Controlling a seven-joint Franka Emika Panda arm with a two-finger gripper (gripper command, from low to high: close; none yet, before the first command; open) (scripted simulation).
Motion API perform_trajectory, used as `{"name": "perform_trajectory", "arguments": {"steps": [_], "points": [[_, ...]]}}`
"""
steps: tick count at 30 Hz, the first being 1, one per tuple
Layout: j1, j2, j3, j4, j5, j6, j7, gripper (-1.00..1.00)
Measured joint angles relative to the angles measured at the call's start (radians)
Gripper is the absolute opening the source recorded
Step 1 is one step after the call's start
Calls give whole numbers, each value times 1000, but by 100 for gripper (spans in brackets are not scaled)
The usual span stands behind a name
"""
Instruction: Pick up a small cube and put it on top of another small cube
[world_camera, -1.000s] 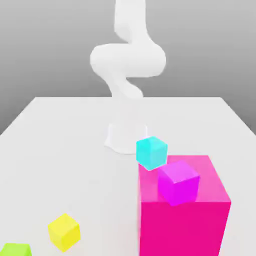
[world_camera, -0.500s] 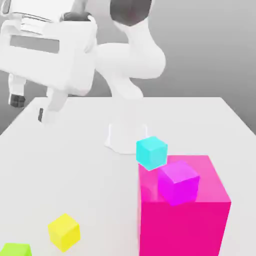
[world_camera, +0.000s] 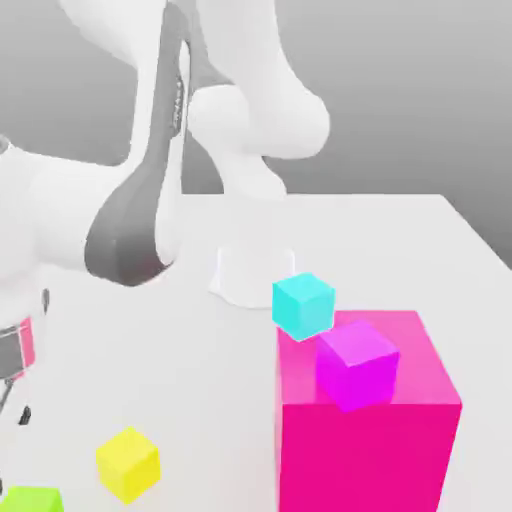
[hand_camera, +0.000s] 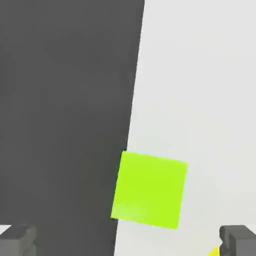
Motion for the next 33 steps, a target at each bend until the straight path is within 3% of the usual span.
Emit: {"name": "perform_trajectory", "arguments": {"steps": [4,5,13,24,33], "points": [[-1,145,-10,30,10,102,21,0],[0,164,-11,34,9,117,23,-100],[-3,132,-8,27,14,95,20,-100],[129,-219,111,5,-23,-248,-61,-100],[353,-507,232,-6,99,-510,-259,-100]]}}
